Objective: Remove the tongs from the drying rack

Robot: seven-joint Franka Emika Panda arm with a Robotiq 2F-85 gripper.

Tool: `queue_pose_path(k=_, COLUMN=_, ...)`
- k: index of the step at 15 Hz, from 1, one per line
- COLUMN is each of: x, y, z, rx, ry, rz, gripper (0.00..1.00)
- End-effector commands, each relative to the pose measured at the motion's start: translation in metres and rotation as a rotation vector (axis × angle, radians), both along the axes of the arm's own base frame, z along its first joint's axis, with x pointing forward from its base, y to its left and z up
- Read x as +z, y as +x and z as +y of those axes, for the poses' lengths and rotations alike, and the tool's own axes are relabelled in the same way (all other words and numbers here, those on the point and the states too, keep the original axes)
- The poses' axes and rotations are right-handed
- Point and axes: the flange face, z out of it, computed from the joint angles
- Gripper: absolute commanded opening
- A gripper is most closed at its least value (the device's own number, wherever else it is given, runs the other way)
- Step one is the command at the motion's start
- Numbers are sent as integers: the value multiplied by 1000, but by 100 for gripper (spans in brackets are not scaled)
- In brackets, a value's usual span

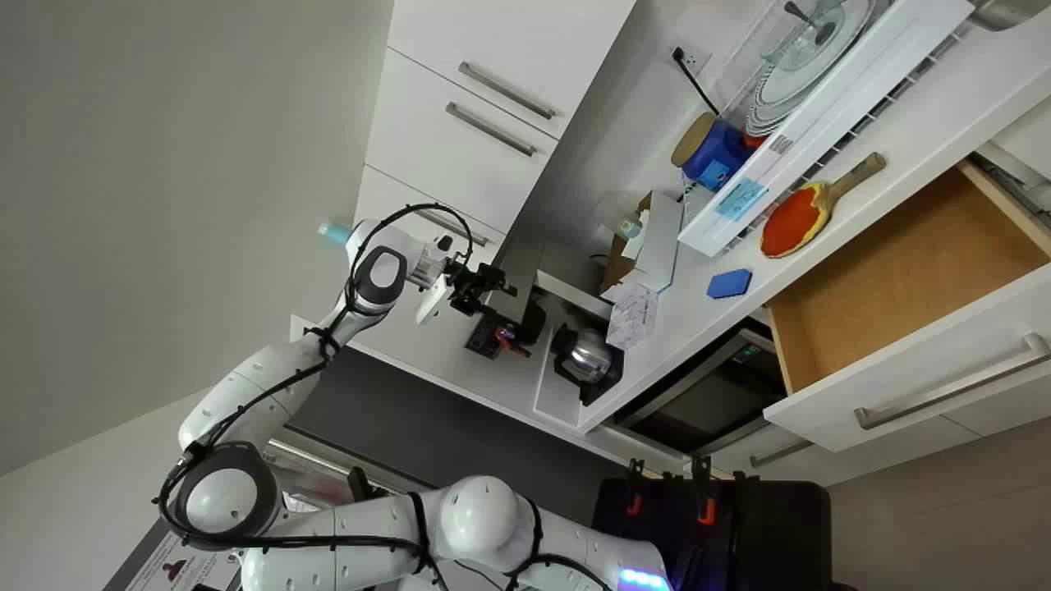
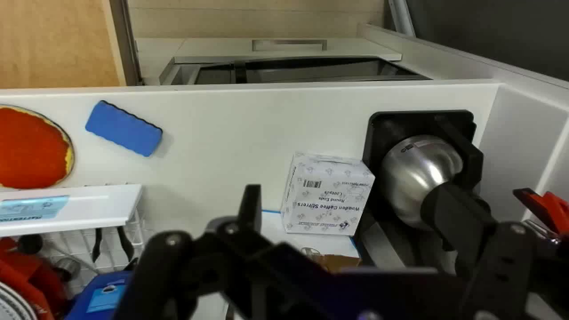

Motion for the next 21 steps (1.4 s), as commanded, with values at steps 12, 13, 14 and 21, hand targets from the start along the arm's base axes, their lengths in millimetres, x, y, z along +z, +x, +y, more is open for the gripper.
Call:
queue_pose_path(k=12, x=-8, y=63, z=-48, rx=-50, ry=-126, rz=-81, gripper=100)
queue_pose_path(k=13, x=-12, y=75, z=-56, rx=-53, ry=-142, rz=-86, gripper=100)
queue_pose_path(k=14, x=-16, y=87, z=-65, rx=-51, ry=-160, rz=-91, gripper=100)
queue_pose_path(k=21, x=-45, y=133, z=-109, rx=-29, ry=-214, rz=-167, gripper=100)
